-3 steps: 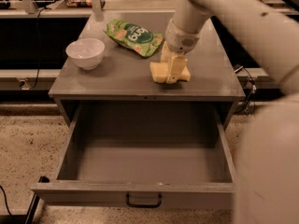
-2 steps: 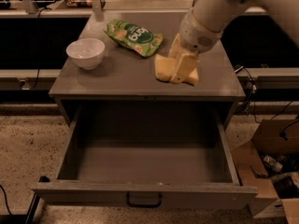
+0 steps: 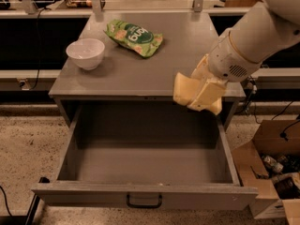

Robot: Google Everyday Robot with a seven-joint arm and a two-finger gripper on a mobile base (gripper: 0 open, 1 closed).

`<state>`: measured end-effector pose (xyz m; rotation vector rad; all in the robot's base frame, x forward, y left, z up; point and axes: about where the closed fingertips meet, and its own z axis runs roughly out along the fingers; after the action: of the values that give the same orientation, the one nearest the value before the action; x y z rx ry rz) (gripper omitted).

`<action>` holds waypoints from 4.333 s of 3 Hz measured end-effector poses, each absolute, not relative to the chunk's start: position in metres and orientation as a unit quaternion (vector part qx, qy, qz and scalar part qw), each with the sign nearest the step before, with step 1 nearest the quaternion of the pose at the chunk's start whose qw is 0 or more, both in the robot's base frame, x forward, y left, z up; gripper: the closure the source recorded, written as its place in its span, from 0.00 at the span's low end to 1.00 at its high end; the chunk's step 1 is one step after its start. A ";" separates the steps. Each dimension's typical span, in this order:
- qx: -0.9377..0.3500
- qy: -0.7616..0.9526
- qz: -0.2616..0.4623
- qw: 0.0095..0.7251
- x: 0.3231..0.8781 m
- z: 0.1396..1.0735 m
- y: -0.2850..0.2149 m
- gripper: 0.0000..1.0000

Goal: Place sponge into top drawer

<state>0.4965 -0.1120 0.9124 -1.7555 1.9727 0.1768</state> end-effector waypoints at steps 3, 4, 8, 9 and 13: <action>-0.625 0.727 0.150 0.241 0.493 0.773 -0.055 1.00; -0.626 0.723 0.172 0.235 0.492 0.707 -0.035 1.00; -0.631 0.758 0.083 0.146 0.495 0.613 -0.044 0.82; -0.635 0.757 0.087 0.127 0.488 0.608 -0.046 0.59; -0.653 0.741 0.084 0.129 0.481 0.627 -0.039 0.00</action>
Offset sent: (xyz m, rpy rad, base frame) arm 0.0123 0.0622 -0.1725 0.2286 0.1449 -0.0420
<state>0.4815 -0.0390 0.6267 -1.8994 2.1554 0.2443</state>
